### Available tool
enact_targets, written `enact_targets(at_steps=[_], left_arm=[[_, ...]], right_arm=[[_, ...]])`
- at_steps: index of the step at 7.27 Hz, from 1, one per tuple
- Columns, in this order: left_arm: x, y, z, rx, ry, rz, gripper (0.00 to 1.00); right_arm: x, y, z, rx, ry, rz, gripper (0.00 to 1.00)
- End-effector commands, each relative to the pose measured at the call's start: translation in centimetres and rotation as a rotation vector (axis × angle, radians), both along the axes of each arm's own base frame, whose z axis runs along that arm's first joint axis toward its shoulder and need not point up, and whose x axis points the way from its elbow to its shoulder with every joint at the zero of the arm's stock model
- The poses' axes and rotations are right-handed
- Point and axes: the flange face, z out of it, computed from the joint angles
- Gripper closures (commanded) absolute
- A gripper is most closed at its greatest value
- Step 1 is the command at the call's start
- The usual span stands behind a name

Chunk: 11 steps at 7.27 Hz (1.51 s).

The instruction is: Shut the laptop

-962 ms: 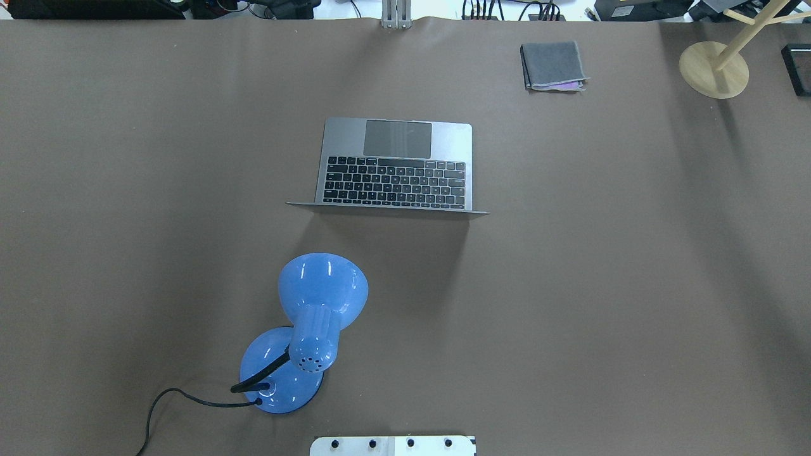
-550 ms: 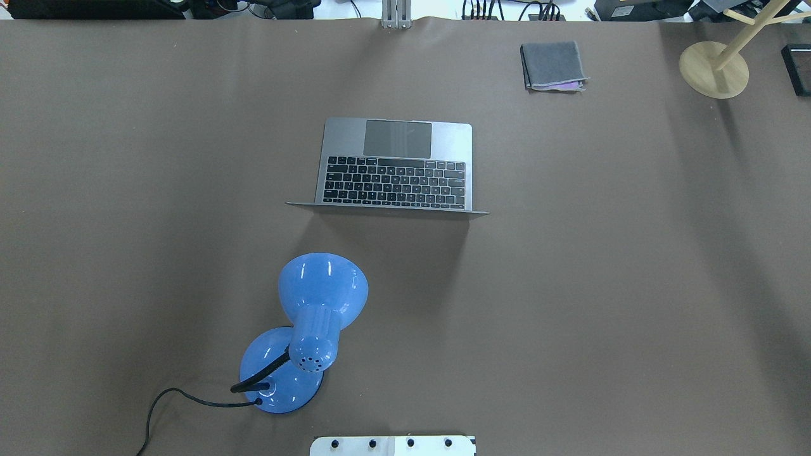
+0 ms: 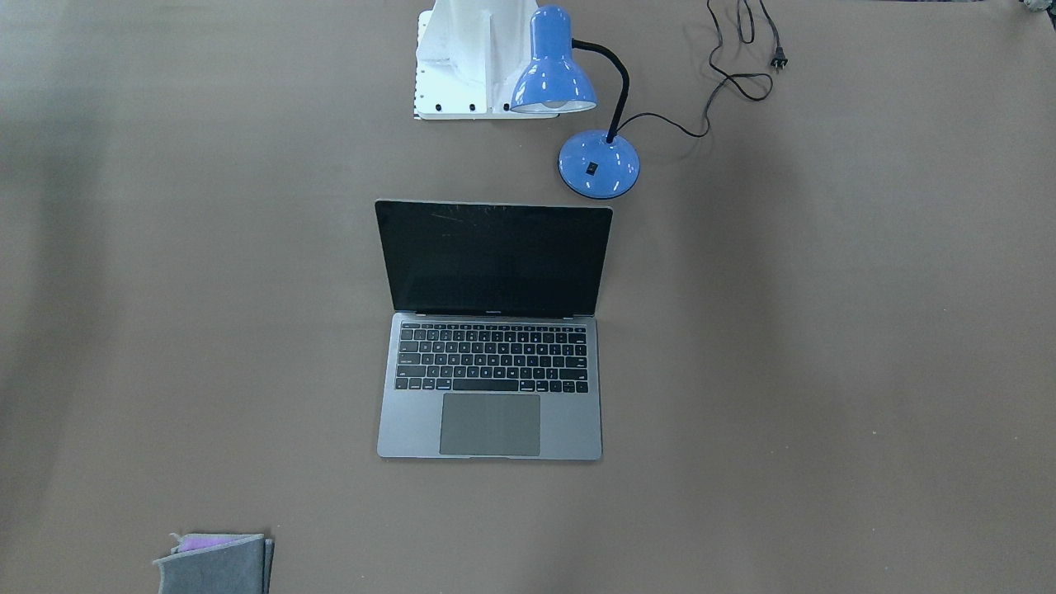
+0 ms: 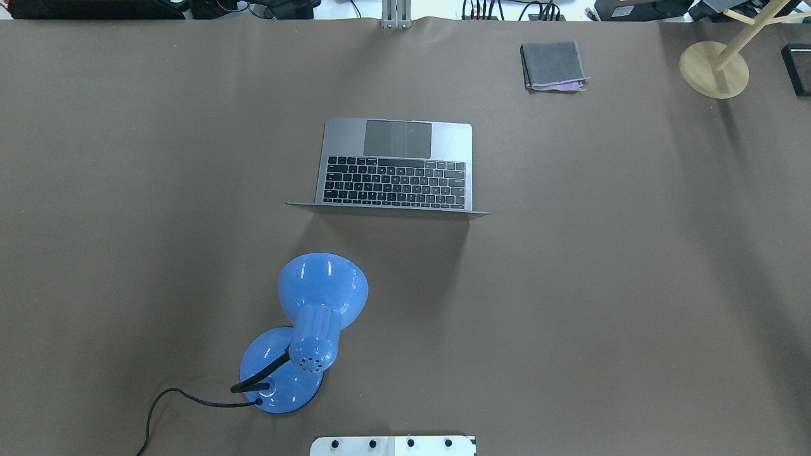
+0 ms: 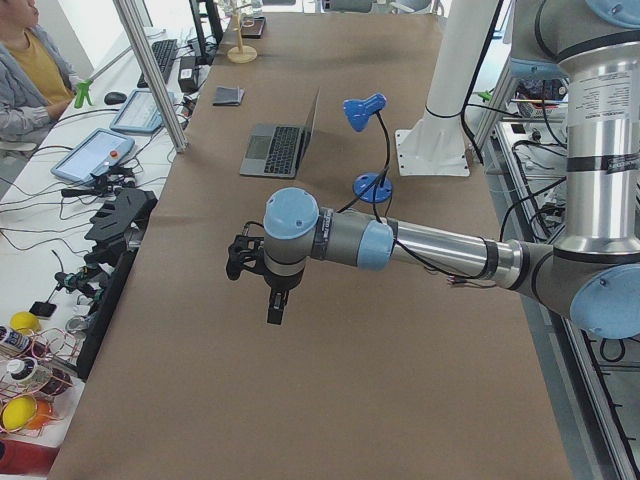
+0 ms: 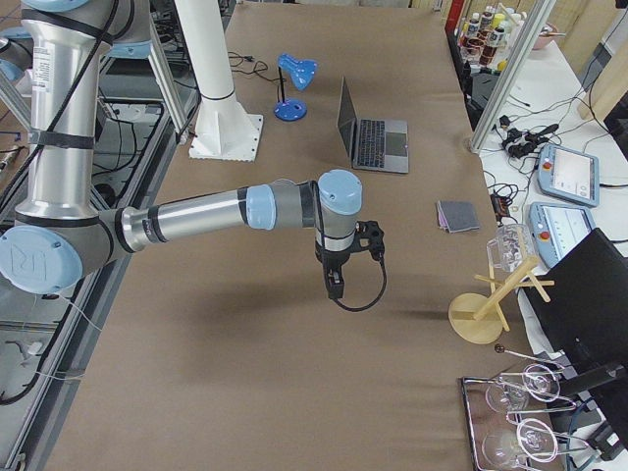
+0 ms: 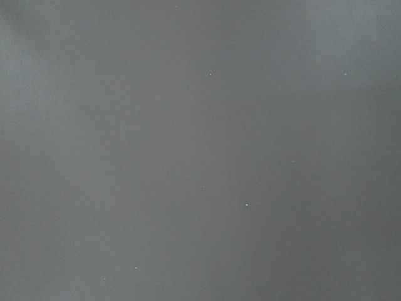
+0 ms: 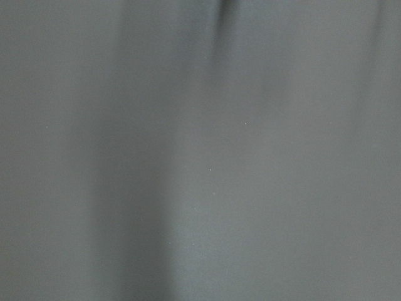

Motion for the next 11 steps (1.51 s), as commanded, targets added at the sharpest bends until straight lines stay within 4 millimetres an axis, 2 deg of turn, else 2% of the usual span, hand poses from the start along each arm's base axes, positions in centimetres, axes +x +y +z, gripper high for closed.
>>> enact_targets(at_steps=[1, 2, 3, 4, 5, 6, 7, 8, 9, 10, 11], left_arm=[[0.1, 0.0, -0.1, -0.003, 0.002, -0.003, 0.03], [0.6, -0.1, -1.9, -0.008, 0.012, -0.032, 0.11], [4.3, 0.0, -5.8, -0.03, 0.038, -0.042, 0.11], [8.3, 0.6, -9.9, -0.073, 0.073, -0.061, 0.11], [12.6, 1.5, -13.6, -0.111, 0.109, -0.056, 0.11], [16.9, 1.9, -18.4, -0.142, 0.156, -0.061, 0.12], [22.0, 2.0, -22.6, -0.209, 0.21, -0.063, 0.18], [28.0, 2.5, -26.4, -0.238, 0.222, -0.063, 0.31], [33.2, 4.0, -28.9, -0.266, 0.223, -0.068, 0.62], [36.6, 5.3, -31.1, -0.28, 0.236, -0.062, 1.0], [39.2, 6.0, -32.5, -0.293, 0.245, -0.041, 1.0]], right_arm=[[-0.1, 0.0, -0.3, 0.005, -0.015, -0.001, 0.0], [-0.7, 0.0, -1.1, 0.009, -0.071, -0.005, 0.0], [-1.6, 0.3, -3.4, 0.01, -0.126, 0.007, 0.0], [-4.2, 1.1, -8.3, -0.002, -0.143, 0.036, 0.0], [-9.4, 2.7, -13.6, -0.078, -0.156, 0.069, 0.0], [-13.8, 3.2, -18.3, -0.126, -0.177, 0.116, 0.0], [-19.1, 3.7, -22.1, -0.188, -0.217, 0.148, 0.06], [-24.6, 4.5, -26.0, -0.212, -0.238, 0.188, 0.16], [-28.7, 5.8, -29.1, -0.24, -0.255, 0.206, 0.45], [-32.1, 7.3, -30.9, -0.262, -0.26, 0.221, 0.99], [-34.4, 8.7, -32.0, -0.255, -0.263, 0.196, 1.0]])
